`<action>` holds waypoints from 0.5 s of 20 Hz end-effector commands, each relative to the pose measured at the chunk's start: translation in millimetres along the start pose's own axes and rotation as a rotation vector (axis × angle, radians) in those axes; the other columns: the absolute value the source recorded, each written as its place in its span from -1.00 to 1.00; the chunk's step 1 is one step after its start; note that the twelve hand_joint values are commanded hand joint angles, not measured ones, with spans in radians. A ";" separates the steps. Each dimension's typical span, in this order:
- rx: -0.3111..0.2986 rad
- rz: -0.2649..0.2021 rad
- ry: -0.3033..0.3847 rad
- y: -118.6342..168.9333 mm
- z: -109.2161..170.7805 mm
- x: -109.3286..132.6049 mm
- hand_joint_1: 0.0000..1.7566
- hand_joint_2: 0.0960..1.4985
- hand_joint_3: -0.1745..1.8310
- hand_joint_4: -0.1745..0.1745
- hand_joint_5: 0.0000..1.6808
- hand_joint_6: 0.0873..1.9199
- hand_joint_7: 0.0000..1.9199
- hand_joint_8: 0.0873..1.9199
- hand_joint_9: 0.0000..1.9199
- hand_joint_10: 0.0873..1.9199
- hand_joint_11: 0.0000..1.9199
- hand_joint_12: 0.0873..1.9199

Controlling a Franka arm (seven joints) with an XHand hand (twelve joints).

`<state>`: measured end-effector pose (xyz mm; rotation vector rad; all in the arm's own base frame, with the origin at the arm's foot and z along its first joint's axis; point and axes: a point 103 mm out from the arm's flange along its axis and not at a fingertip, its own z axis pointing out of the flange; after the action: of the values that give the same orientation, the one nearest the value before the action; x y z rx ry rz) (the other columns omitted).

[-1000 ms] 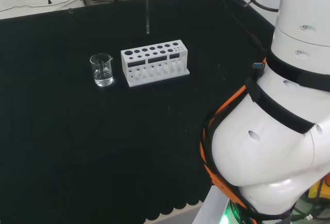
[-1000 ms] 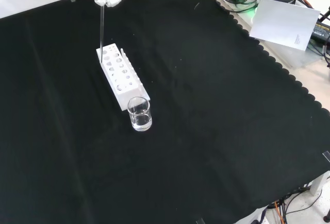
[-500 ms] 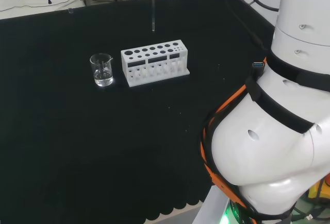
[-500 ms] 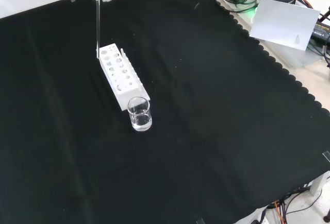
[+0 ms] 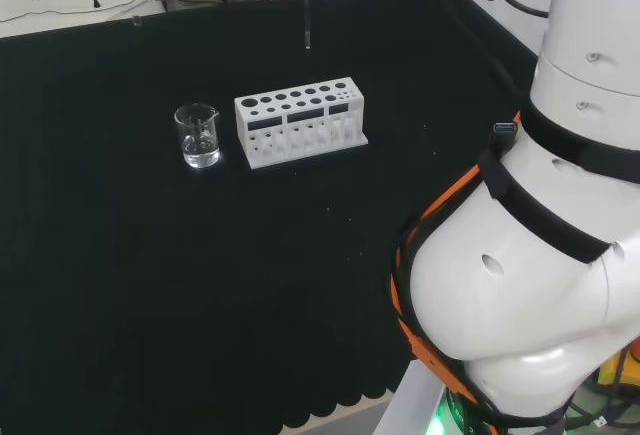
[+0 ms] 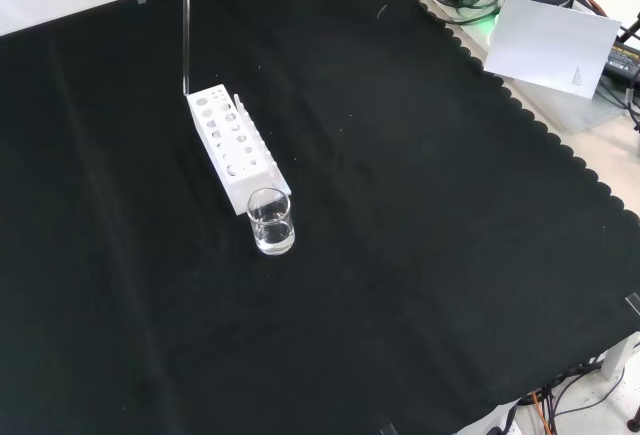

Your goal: Put the glass rod back on the white test tube rack.

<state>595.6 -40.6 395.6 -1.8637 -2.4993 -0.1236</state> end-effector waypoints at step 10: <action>-0.015 0.003 0.010 -10.3 -4.2 -3.3 0.51 -0.49 0.27 -1.00 0.53 -0.34 0.28 0.24 0.74 0.01 0.79 -0.16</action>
<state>588.8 -44.9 398.5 -1.8690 -2.4986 -0.1400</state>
